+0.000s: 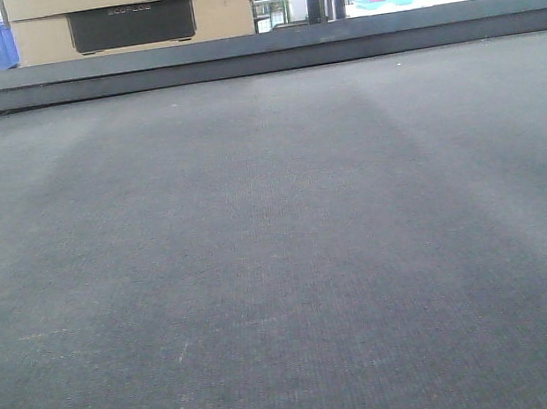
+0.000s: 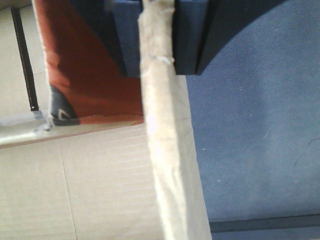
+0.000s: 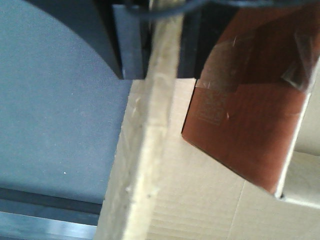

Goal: Stack two boxes on right shelf middle
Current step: 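Hold the boxes with both grippers while the base turns away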

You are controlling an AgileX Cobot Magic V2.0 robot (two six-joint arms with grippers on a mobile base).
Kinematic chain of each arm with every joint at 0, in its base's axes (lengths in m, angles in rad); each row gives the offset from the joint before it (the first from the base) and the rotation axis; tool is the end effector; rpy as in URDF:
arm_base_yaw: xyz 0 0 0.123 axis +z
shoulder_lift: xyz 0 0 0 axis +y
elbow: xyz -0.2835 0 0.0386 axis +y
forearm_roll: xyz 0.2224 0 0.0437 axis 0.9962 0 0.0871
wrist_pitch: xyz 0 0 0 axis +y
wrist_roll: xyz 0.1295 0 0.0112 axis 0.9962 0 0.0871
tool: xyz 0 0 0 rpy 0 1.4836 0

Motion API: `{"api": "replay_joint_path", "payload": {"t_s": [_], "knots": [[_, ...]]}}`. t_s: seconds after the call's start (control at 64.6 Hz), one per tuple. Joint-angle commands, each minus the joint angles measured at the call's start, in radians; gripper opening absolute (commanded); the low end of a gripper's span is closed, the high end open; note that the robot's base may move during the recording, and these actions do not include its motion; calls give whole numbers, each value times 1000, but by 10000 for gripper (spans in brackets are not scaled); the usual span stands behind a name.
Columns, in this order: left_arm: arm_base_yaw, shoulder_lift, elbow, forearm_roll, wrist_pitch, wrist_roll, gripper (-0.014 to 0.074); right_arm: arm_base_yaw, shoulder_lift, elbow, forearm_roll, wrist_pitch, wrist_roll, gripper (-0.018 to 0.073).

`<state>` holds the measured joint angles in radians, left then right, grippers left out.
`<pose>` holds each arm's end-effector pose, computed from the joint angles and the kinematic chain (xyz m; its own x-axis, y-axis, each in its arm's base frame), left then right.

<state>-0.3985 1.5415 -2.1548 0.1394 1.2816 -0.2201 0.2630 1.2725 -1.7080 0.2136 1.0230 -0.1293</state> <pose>0.2784 -0.0984 0.5007 -0.5462 0.0373 -0.8368 0.1870 0.9792 -0.0784 0.2348 0.0876 0.4785 -0.4475 -0.1376 -0.8836 -0.4174 0.9060 0.0703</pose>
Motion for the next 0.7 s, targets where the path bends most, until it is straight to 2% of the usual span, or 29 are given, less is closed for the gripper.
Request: {"api": "replay_joint_path", "payload": {"t_s": [0.0, 0.681], "knots": [[-7, -12, -14, -13, -60, 3, -111, 0, -11, -13, 30, -36, -11, -153], [-7, -12, -14, -9, -60, 3, -111, 0, -11, -13, 30, -36, -11, -153]]}}
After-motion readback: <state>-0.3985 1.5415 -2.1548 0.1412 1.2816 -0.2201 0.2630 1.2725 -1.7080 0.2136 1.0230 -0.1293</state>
